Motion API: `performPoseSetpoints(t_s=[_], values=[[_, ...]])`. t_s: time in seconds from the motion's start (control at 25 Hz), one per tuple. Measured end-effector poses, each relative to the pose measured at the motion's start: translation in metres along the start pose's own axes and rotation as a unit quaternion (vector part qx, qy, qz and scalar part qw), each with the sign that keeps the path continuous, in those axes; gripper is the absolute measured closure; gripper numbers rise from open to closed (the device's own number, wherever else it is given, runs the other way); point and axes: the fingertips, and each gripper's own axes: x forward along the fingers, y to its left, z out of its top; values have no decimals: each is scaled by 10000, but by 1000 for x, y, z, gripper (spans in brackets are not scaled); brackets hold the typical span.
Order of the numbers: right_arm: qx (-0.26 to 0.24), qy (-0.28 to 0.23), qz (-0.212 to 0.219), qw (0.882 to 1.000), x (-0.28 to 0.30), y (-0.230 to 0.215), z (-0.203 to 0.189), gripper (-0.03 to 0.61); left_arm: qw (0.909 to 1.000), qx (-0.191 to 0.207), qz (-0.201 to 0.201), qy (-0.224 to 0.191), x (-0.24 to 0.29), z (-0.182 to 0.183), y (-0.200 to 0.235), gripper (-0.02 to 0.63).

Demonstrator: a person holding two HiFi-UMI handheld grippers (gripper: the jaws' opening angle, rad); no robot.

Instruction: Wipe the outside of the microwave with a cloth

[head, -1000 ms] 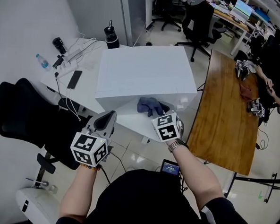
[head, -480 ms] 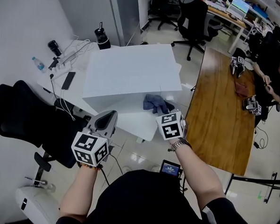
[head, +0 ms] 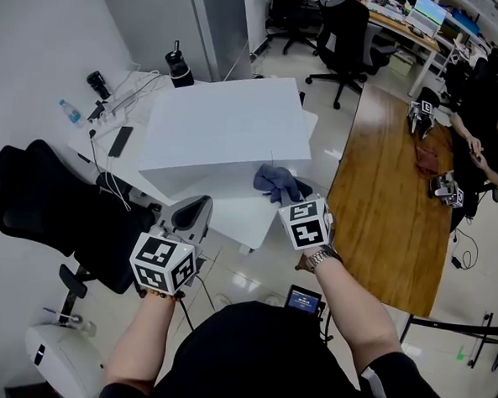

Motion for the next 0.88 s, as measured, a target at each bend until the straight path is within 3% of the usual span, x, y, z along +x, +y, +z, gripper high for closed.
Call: performPoseSetpoints(t_s=[0.88], values=[[-68, -251, -126, 9996, -35, -43, 7, 505, 10000, 20, -18, -85, 6, 0, -42, 607]])
